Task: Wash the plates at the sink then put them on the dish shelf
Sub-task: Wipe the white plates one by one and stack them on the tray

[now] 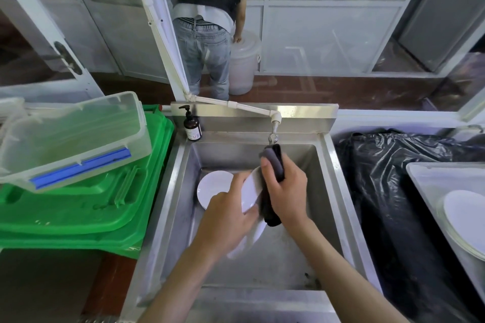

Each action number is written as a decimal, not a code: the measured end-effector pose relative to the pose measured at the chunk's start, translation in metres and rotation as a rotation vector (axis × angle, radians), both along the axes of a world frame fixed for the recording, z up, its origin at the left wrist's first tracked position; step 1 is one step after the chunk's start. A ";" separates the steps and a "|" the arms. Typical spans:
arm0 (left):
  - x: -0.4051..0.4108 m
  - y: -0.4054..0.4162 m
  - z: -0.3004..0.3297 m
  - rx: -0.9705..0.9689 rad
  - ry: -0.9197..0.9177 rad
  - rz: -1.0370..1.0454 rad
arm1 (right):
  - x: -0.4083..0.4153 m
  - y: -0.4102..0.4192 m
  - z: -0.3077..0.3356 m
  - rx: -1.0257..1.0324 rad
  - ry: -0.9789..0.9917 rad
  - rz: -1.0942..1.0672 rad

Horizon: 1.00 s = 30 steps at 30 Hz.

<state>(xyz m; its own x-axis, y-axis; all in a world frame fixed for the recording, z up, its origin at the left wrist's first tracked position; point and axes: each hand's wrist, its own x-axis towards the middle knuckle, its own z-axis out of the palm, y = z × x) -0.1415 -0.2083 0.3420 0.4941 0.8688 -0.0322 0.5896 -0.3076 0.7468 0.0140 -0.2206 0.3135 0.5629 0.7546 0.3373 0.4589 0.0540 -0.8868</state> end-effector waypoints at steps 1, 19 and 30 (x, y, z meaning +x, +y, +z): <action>0.001 0.000 0.001 0.003 -0.005 -0.009 | -0.003 -0.001 0.003 0.026 -0.097 0.042; 0.005 0.003 0.013 -0.079 -0.045 -0.053 | 0.015 -0.005 0.010 0.040 0.048 0.307; -0.007 -0.009 0.014 -0.072 -0.182 0.078 | 0.024 -0.012 0.011 -0.099 0.231 0.108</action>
<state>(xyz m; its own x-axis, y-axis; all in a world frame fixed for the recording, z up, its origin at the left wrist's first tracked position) -0.1487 -0.2169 0.3556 0.4291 0.9032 -0.0120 0.4624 -0.2082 0.8619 0.0383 -0.2322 0.3244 0.5307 0.8374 0.1308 0.2401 -0.0005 -0.9708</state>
